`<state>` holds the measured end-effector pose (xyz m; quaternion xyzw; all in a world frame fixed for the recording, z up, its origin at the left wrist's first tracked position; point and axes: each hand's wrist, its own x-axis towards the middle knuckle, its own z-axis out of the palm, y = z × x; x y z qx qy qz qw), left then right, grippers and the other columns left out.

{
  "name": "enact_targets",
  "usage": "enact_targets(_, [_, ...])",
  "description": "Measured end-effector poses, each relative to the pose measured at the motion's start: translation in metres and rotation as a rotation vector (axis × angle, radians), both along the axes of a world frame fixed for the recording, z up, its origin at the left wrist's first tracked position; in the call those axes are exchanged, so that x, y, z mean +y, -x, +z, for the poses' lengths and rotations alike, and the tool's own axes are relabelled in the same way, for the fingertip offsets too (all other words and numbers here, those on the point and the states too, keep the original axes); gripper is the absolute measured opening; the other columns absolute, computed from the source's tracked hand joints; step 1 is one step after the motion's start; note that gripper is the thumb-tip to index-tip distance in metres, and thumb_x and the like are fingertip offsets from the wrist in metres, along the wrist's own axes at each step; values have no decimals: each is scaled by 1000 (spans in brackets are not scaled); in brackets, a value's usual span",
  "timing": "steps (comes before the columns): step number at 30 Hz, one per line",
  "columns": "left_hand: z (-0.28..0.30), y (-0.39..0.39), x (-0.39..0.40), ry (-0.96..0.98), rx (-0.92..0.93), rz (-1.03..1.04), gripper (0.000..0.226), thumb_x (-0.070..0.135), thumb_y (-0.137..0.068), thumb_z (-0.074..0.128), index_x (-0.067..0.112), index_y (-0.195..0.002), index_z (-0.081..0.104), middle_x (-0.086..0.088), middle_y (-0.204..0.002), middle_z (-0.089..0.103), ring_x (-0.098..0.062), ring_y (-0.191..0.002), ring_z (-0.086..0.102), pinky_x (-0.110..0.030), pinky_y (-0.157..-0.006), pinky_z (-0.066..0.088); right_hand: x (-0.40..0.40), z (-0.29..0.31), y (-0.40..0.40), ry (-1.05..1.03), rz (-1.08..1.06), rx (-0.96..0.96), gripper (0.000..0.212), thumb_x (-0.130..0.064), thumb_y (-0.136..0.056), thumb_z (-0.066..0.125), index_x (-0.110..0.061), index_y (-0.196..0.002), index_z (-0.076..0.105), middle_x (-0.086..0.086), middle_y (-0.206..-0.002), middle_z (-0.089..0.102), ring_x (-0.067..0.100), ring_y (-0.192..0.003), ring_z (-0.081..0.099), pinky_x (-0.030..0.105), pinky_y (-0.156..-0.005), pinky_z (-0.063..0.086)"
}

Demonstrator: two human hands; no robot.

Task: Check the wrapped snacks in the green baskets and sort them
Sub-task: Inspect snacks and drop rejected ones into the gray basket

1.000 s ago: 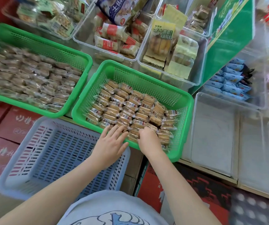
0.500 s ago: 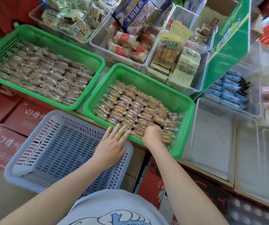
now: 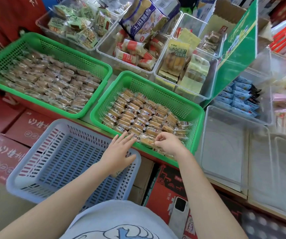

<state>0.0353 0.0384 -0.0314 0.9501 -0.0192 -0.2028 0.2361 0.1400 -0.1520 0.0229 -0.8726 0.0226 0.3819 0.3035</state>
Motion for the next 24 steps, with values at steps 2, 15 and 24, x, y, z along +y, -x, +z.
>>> enact_targets(2, [19,-4,0,273,21,169,76,44,-98,59,30,-161,18,11,-168,15,-9,-155,5,-36,-125,7,-7,21,9,-98,-47,-17,5,-10,-97,58,-11,-99,63,8,-103,67,23,-86,63,37,-82,56])
enact_targets(15, [104,3,-21,1130,326,512,43,28,-71,80,20,-114,74,-4,-101,77,-20,-87,73,-23,-57,56,-23,65,71,-553,-285,-82,23,-33,-103,53,-12,-107,64,10,-102,72,26,-93,71,47,-84,60])
enact_targets(24, [108,19,-33,1468,416,785,46,26,-84,67,7,-127,66,-20,-113,73,-25,-88,74,-28,-64,62,-23,60,84,-463,-363,-443,21,-26,-105,48,-10,-92,52,13,-88,64,10,-72,60,29,-61,51])
